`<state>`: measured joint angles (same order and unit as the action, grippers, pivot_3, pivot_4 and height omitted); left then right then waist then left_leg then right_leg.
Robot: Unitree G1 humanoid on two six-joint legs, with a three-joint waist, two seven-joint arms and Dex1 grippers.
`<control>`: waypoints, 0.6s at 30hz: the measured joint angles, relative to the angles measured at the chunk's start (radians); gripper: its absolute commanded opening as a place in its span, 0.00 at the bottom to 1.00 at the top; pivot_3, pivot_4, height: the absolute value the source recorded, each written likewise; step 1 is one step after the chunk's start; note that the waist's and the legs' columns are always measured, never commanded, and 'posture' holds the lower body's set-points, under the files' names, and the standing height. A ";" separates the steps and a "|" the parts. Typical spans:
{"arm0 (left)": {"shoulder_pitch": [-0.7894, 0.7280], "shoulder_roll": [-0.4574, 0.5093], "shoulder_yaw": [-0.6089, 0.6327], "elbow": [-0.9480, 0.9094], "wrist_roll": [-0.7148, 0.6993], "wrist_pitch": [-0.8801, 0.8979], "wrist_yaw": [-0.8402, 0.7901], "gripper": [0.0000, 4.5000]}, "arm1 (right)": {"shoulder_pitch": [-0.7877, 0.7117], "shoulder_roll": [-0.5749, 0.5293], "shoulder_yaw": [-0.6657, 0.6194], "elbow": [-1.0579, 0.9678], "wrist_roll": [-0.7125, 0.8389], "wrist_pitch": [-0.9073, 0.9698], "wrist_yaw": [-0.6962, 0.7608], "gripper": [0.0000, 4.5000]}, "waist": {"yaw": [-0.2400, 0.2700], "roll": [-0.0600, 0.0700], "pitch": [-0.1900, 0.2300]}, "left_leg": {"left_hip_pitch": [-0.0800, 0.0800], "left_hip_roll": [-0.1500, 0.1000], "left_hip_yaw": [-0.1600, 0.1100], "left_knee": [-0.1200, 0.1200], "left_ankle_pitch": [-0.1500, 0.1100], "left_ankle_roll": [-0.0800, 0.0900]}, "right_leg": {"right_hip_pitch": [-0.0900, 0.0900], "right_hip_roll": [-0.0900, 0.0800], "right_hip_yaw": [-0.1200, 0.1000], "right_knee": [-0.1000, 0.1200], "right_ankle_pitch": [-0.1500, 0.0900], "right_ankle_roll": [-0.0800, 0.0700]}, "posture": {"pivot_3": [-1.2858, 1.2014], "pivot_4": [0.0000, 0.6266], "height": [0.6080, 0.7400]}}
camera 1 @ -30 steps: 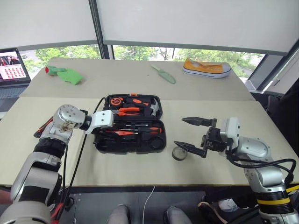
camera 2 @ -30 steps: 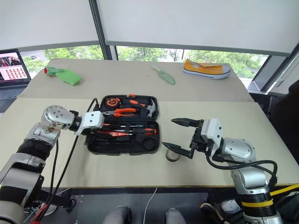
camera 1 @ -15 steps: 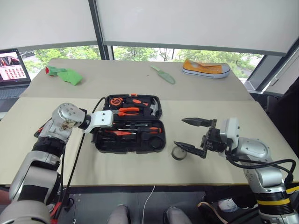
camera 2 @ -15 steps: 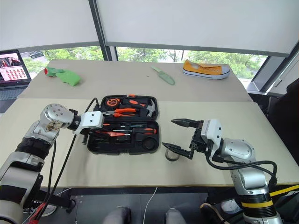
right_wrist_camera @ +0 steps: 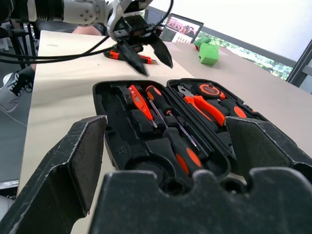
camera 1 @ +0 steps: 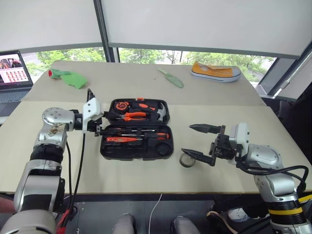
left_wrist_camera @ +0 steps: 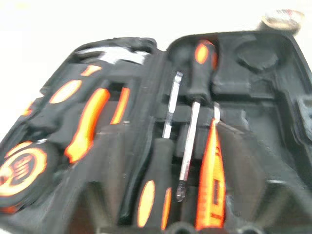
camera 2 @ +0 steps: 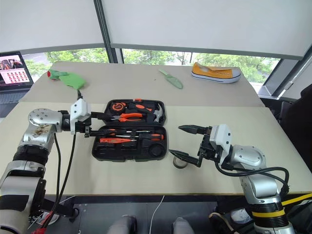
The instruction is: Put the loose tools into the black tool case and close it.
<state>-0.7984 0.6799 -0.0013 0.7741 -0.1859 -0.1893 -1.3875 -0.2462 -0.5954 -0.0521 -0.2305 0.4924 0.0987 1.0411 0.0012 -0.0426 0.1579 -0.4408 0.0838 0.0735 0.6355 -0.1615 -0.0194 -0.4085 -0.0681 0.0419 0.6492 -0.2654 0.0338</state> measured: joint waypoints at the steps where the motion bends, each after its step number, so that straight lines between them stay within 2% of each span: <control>1: 0.022 -0.013 -0.001 -0.001 0.001 0.000 0.006 0.25 | 0.001 0.000 0.000 0.000 0.000 0.000 0.000 1.00 | 0.001 0.000 0.000 | 0.000 0.000 0.000 0.000 0.000 0.000 | 0.000 0.000 0.000 0.000 0.000 0.000 | 0.52 0.24 1.00; 4: 0.079 -0.047 -0.010 0.000 0.009 -0.003 0.031 0.01 | 0.005 0.000 0.001 0.000 0.000 0.000 -0.001 1.00 | 0.006 0.000 0.000 | 0.000 0.000 -0.001 0.002 0.000 0.000 | 0.000 0.000 -0.001 0.000 0.000 0.000 | 0.52 0.24 1.00; 18: 0.090 -0.068 -0.079 -0.040 0.085 -0.022 0.072 0.00 | 0.059 0.001 0.000 -0.019 0.000 0.001 -0.022 1.00 | 0.010 0.000 0.000 | 0.001 0.000 -0.002 0.004 0.000 0.000 | 0.003 0.001 -0.001 0.000 0.001 0.000 | 0.52 0.24 1.00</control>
<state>-0.7081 0.6116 -0.0800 0.7336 -0.1011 -0.2115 -1.3155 -0.1871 -0.5948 -0.0516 -0.2499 0.4926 0.0996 1.0191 0.0111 -0.0423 0.1577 -0.4402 0.0839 0.0716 0.6391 -0.1615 -0.0195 -0.4055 -0.0673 0.0413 0.6494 -0.2645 0.0342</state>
